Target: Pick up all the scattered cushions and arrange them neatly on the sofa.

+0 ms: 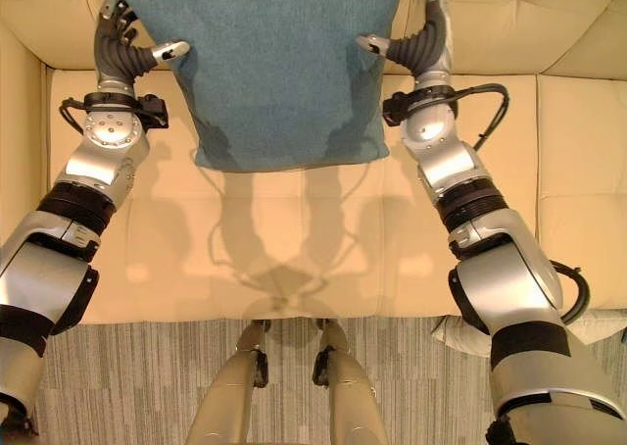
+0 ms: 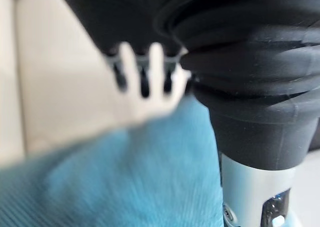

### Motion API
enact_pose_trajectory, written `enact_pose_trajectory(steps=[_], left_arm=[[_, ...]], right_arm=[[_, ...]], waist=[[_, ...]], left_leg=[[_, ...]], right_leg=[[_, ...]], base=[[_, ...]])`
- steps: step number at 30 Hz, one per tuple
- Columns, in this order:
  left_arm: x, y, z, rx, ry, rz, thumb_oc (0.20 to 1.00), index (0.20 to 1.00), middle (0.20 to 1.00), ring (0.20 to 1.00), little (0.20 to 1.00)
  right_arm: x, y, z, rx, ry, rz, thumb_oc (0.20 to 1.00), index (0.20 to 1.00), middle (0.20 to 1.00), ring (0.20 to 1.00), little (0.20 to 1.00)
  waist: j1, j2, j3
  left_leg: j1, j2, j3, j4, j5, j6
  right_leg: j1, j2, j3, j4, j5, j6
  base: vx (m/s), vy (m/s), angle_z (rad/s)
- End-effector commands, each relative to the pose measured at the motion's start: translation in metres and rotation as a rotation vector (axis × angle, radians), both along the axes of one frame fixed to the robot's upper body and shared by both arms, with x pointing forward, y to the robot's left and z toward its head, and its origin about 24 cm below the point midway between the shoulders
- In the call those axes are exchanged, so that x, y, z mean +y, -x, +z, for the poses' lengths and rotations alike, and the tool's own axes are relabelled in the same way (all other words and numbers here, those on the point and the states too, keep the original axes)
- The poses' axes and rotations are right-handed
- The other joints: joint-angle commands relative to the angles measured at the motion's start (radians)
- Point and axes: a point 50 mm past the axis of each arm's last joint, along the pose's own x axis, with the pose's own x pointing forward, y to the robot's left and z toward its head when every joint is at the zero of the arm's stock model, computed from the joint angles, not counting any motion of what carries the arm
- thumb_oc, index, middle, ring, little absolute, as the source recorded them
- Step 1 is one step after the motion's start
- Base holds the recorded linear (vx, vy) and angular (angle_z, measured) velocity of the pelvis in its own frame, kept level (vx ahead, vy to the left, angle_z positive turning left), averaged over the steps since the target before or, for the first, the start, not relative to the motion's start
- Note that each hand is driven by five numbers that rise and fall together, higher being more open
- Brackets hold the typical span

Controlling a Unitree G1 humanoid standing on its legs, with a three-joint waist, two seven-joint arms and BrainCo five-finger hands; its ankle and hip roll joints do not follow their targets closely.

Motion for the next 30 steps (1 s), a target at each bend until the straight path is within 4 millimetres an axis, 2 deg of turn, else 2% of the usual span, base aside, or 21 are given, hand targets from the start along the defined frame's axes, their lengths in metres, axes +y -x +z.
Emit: enact_pose_trajectory(steps=[1,3,4,5,7,8,11,14,15,16,17,18,19,20,21,22,23,27,28,29,30], left_arm=[[0.027,0.007,0.023,-0.057,-0.035,0.084,1.0,1.0,1.0,1.0,1.0],[0.04,0.01,0.018,-0.047,-0.027,0.113,1.0,1.0,1.0,1.0,1.0],[0.04,0.01,0.018,-0.046,-0.027,0.113,1.0,1.0,1.0,1.0,1.0],[0.051,0.014,0.013,-0.041,-0.016,0.135,1.0,1.0,1.0,1.0,1.0],[0.061,0.019,0.007,-0.033,-0.015,0.153,1.0,1.0,1.0,1.0,1.0],[0.061,0.019,0.006,-0.032,-0.015,0.153,1.0,1.0,1.0,1.0,1.0],[0.067,0.033,-0.026,-0.022,-0.019,0.121,1.0,1.0,1.0,1.0,1.0],[0.068,0.048,-0.07,0.043,-0.008,0.089,1.0,1.0,1.0,1.0,1.0],[0.068,0.049,-0.071,0.046,-0.008,0.089,1.0,1.0,1.0,1.0,1.0],[0.071,0.056,-0.087,0.084,-0.015,0.091,1.0,1.0,1.0,1.0,1.0],[0.072,0.069,-0.12,0.161,-0.009,0.079,1.0,1.0,1.0,1.0,1.0],[0.074,0.078,-0.138,0.211,-0.002,0.073,1.0,1.0,1.0,1.0,1.0],[0.074,0.079,-0.138,0.212,-0.002,0.073,1.0,1.0,1.0,1.0,1.0],[0.073,0.088,-0.155,0.26,0.0,0.06,1.0,1.0,1.0,1.0,1.0],[0.071,0.111,-0.197,0.391,0.037,0.036,1.0,1.0,1.0,1.0,1.0],[0.074,0.121,-0.21,0.438,0.041,0.041,1.0,1.0,1.0,1.0,1.0],[0.078,0.137,-0.234,0.527,0.062,0.051,1.0,1.0,1.0,1.0,1.0],[0.081,0.188,-0.297,0.79,0.121,0.078,1.0,1.0,1.0,1.0,1.0],[0.079,0.195,-0.307,0.839,0.131,0.077,1.0,1.0,1.0,1.0,1.0],[0.079,0.195,-0.307,0.839,0.131,0.077,1.0,1.0,1.0,1.0,1.0],[0.074,0.216,-0.333,0.963,0.141,0.082,1.0,1.0,1.0,1.0,1.0]], right_arm=[[-0.018,0.004,0.023,-0.067,-0.018,-0.071,1.0,1.0,1.0,1.0,1.0],[-0.034,0.006,0.018,-0.05,-0.024,-0.119,1.0,1.0,1.0,1.0,1.0],[-0.034,0.006,0.018,-0.049,-0.023,-0.119,1.0,1.0,1.0,1.0,1.0],[-0.05,0.009,0.013,-0.033,-0.022,-0.159,1.0,1.0,1.0,1.0,1.0],[-0.063,0.013,0.007,-0.026,-0.031,-0.188,1.0,1.0,1.0,1.0,1.0],[-0.063,0.013,0.006,-0.026,-0.031,-0.188,1.0,1.0,1.0,1.0,1.0],[-0.08,0.027,-0.021,-0.023,-0.056,-0.191,1.0,1.0,1.0,1.0,1.0],[-0.09,0.042,-0.062,0.038,-0.056,-0.18,1.0,1.0,1.0,1.0,1.0],[-0.09,0.043,-0.063,0.04,-0.056,-0.181,1.0,1.0,1.0,1.0,1.0],[-0.096,0.049,-0.081,0.083,-0.051,-0.183,1.0,1.0,1.0,1.0,1.0],[-0.101,0.062,-0.114,0.17,-0.036,-0.181,1.0,1.0,1.0,1.0,1.0],[-0.104,0.071,-0.135,0.24,-0.02,-0.175,1.0,1.0,1.0,1.0,1.0],[-0.104,0.071,-0.135,0.24,-0.02,-0.175,1.0,1.0,1.0,1.0,1.0],[-0.106,0.08,-0.153,0.299,-0.017,-0.175,1.0,1.0,1.0,1.0,1.0],[-0.11,0.099,-0.191,0.431,0.0,-0.175,1.0,1.0,1.0,1.0,1.0],[-0.113,0.106,-0.202,0.476,0.001,-0.178,1.0,1.0,1.0,1.0,1.0],[-0.118,0.12,-0.223,0.563,0.02,-0.194,1.0,1.0,1.0,1.0,1.0],[-0.119,0.155,-0.274,0.756,-0.015,-0.201,1.0,1.0,1.0,1.0,1.0],[-0.118,0.16,-0.282,0.782,-0.046,-0.203,1.0,1.0,1.0,1.0,1.0],[-0.118,0.16,-0.282,0.782,-0.046,-0.203,1.0,1.0,1.0,1.0,1.0],[-0.115,0.175,-0.304,0.86,-0.098,-0.207,1.0,1.0,1.0,1.0,1.0]], waist=[[0.034,0.008,-0.046],[0.036,0.007,-0.044],[0.035,0.007,-0.044],[0.037,0.008,-0.046],[0.039,0.007,-0.05],[0.039,0.007,-0.05],[0.039,0.002,-0.059],[0.034,-0.007,-0.075],[0.034,-0.007,-0.076],[0.032,-0.011,-0.081],[0.031,-0.016,-0.087],[0.03,-0.02,-0.088],[0.03,-0.02,-0.088],[0.029,-0.024,-0.087],[0.026,-0.029,-0.085],[0.027,-0.03,-0.085],[0.027,-0.032,-0.084],[0.016,-0.033,-0.085],[0.013,-0.034,-0.085],[0.012,-0.034,-0.086],[0.009,-0.036,-0.079]], left_leg=[[0.161,0.062,-0.024,-0.276,0.031,-0.082],[0.163,0.058,-0.018,-0.277,0.054,-0.076],[0.164,0.058,-0.018,-0.277,0.054,-0.076],[0.176,0.059,-0.018,-0.277,0.051,-0.077],[0.188,0.059,-0.018,-0.277,0.047,-0.077],[0.188,0.059,-0.018,-0.277,0.047,-0.077],[0.227,0.062,-0.014,-0.276,0.032,-0.074],[0.273,0.062,-0.005,-0.275,0.014,-0.069],[0.274,0.062,-0.005,-0.275,0.014,-0.069],[0.294,0.062,-0.002,-0.275,0.007,-0.067],[0.327,0.063,0.0,-0.275,-0.003,-0.064],[0.349,0.065,0.002,-0.275,-0.007,-0.063],[0.349,0.065,0.002,-0.275,-0.007,-0.063],[0.371,0.067,0.005,-0.275,-0.013,-0.062],[0.415,0.072,0.01,-0.272,-0.024,-0.059],[0.431,0.074,0.012,-0.27,-0.027,-0.059],[0.457,0.075,0.016,-0.268,-0.034,-0.058],[0.504,0.084,0.026,-0.223,-0.057,-0.055],[0.508,0.088,0.029,-0.203,-0.062,-0.055],[0.507,0.087,0.029,-0.203,-0.062,-0.055],[0.521,0.093,0.033,-0.155,-0.082,-0.058]], right_leg=[[-0.003,-0.014,-0.006,0.078,-0.124,0.16],[-0.002,-0.019,-0.019,0.081,-0.105,0.151],[-0.001,-0.019,-0.019,0.081,-0.105,0.151],[0.013,-0.019,-0.023,0.078,-0.107,0.15],[0.027,-0.018,-0.027,0.075,-0.109,0.15],[0.028,-0.018,-0.027,0.074,-0.109,0.15],[0.075,-0.013,-0.028,0.061,-0.115,0.148],[0.13,-0.011,-0.031,0.043,-0.119,0.147],[0.131,-0.011,-0.031,0.041,-0.118,0.147],[0.151,-0.01,-0.03,0.037,-0.12,0.146],[0.191,-0.008,-0.029,0.031,-0.127,0.145],[0.217,-0.007,-0.03,0.029,-0.131,0.146],[0.217,-0.007,-0.03,0.029,-0.131,0.146],[0.241,-0.006,-0.028,0.026,-0.134,0.145],[0.288,-0.005,-0.029,0.025,-0.142,0.145],[0.307,-0.005,-0.03,0.023,-0.146,0.144],[0.331,-0.003,-0.027,0.018,-0.149,0.144],[0.398,0.003,-0.018,0.014,-0.17,0.135],[0.41,0.003,-0.017,0.013,-0.175,0.132],[0.409,0.003,-0.017,0.013,-0.175,0.132],[0.447,0.009,-0.016,0.008,-0.186,0.122]], base=[[0.02,-0.006,0.06],[-0.02,0.006,-0.46],[-0.07,0.017,-0.29],[0.0,0.0,0.0],[0.02,-0.002,0.06],[0.03,-0.002,0.08],[0.04,0.003,0.08],[0.05,-0.007,0.08],[0.04,-0.004,0.02],[0.06,-0.002,-0.13],[0.09,-0.014,-0.15],[0.06,-0.011,-0.11],[0.04,-0.013,0.02],[0.04,-0.015,0.01],[0.05,-0.019,-0.03],[0.05,-0.031,-0.02],[0.03,-0.023,0.0],[-0.02,-0.026,0.0],[-0.03,-0.035,0.04],[-0.05,-0.05,0.07],[-0.05,-0.046,0.07]])
